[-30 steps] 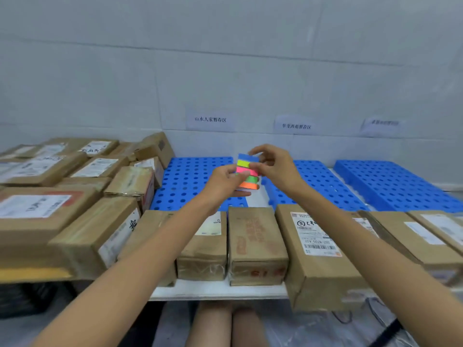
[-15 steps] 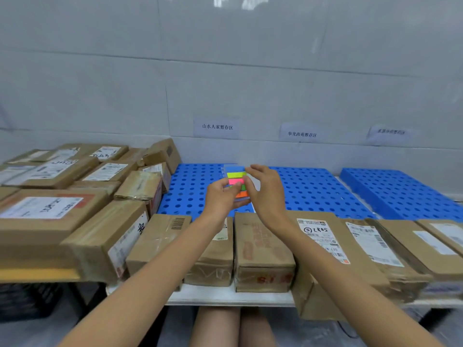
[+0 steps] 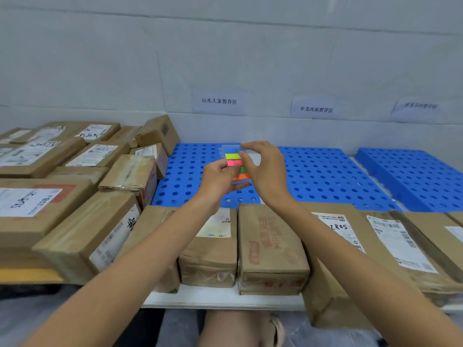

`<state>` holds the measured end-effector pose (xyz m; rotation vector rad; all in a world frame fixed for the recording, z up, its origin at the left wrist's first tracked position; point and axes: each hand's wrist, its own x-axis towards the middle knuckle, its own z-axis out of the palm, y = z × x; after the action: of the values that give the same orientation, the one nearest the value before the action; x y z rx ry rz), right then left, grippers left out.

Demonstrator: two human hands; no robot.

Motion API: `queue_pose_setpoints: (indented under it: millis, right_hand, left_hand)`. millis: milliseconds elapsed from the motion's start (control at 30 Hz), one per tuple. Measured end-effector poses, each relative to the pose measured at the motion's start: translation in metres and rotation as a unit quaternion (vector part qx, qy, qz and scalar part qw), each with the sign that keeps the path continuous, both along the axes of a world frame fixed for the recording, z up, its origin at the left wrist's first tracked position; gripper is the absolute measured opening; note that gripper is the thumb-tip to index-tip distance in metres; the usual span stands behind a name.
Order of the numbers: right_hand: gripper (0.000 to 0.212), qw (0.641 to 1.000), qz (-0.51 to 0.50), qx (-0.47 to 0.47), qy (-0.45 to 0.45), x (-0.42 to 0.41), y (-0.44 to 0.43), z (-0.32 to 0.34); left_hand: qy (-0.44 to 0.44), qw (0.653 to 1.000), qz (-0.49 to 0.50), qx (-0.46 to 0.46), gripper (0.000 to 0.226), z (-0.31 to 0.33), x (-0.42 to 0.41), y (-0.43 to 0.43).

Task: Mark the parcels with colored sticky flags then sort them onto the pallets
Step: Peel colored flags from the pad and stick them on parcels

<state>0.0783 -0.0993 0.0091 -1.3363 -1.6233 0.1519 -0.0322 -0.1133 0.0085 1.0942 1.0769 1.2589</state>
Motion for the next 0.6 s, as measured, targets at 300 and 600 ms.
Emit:
queue_pose_setpoints:
  millis: [300, 600]
  right_hand:
    - [0.008, 0.994, -0.003, -0.079, 0.077, 0.003, 0.036, 0.003]
    - [0.013, 0.983, 0.038, -0.161, 0.074, -0.003, 0.045, 0.011]
  left_hand:
    - [0.031, 0.999, -0.024, -0.017, 0.022, -0.013, -0.004, 0.015]
    - [0.053, 0.998, -0.020, -0.026, 0.017, -0.016, -0.022, 0.020]
